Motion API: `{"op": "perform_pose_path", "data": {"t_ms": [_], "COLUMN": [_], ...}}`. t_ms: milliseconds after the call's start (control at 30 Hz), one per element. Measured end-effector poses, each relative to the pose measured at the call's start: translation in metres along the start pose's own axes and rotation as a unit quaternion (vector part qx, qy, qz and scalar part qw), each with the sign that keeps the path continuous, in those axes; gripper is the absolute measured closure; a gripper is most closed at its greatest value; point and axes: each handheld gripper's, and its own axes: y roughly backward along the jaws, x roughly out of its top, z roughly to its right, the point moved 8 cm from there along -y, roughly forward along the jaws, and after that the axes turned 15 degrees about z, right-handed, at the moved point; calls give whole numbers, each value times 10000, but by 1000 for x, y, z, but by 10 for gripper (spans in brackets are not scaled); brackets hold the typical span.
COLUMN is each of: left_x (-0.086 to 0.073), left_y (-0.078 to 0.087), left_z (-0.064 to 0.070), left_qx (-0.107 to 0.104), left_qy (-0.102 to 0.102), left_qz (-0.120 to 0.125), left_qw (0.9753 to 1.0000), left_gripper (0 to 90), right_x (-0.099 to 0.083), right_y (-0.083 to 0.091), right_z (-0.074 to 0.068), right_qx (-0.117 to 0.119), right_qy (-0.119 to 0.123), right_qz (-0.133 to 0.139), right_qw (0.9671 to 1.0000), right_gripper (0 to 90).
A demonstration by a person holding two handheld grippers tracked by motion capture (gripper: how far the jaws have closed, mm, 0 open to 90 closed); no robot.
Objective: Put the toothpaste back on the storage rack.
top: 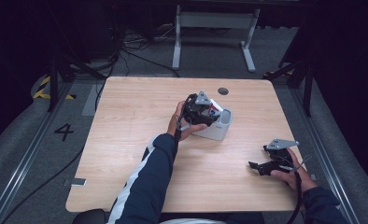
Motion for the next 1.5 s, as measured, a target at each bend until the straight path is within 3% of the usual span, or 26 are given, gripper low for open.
{"op": "perform_pose_path", "data": {"t_ms": [233,367,567,1067,1500], "left_x": [1,4,7,18,15], "left_y": [2,7,14,33,57], "left_z": [0,-1,-4,1,4], "left_qx": [-17,-6,88,225,207], "left_qy": [108,297,276,-2,-314], "left_qz": [54,261,285,297,93], "left_qw": [9999,9992,9992,9993,9992], "left_gripper": [405,388,353,315,320], "right_x": [0,0,0,0,0], "right_y": [0,0,0,0,0], "right_z": [0,0,0,0,0], "right_qx": [1,1,6,4,4], "right_qy": [-1,-1,0,0,-2], "right_qz": [-2,-1,0,-1,-1], "right_qw": [10000,10000,10000,10000,10000], "right_gripper": [5,5,5,5,5]}}
